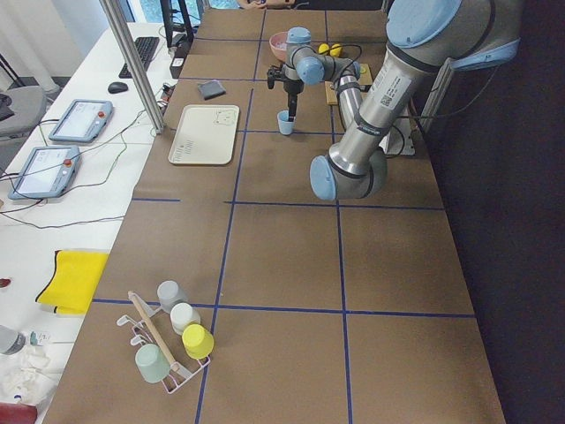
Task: Put ice and strawberries in cup
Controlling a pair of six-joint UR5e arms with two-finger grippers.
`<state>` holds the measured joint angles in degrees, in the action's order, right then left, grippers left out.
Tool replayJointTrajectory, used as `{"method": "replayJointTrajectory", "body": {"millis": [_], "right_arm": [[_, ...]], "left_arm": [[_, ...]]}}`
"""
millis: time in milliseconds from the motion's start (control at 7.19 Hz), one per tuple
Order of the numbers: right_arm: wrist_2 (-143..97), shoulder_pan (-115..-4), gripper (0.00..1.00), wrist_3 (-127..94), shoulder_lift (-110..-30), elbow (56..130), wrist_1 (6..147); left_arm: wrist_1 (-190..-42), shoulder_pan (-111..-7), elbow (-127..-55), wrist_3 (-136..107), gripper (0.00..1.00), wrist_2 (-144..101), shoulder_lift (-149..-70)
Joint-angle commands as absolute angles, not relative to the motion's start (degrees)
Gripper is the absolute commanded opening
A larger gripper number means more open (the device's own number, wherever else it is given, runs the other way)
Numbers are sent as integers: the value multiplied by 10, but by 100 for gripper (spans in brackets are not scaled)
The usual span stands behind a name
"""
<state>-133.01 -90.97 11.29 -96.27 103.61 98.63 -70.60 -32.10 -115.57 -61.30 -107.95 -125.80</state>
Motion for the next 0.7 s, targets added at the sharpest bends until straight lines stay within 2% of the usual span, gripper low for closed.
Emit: {"method": "replayJointTrajectory", "body": {"millis": [0,556], "right_arm": [[-1330,-910,99,113,-964,1035,986],[-1330,-910,99,112,-963,1034,986]], "left_arm": [[-690,-404,-1228,-439,100,-1145,-1153],[-690,-600,-1218,-140,100,-1247,-1035]]}}
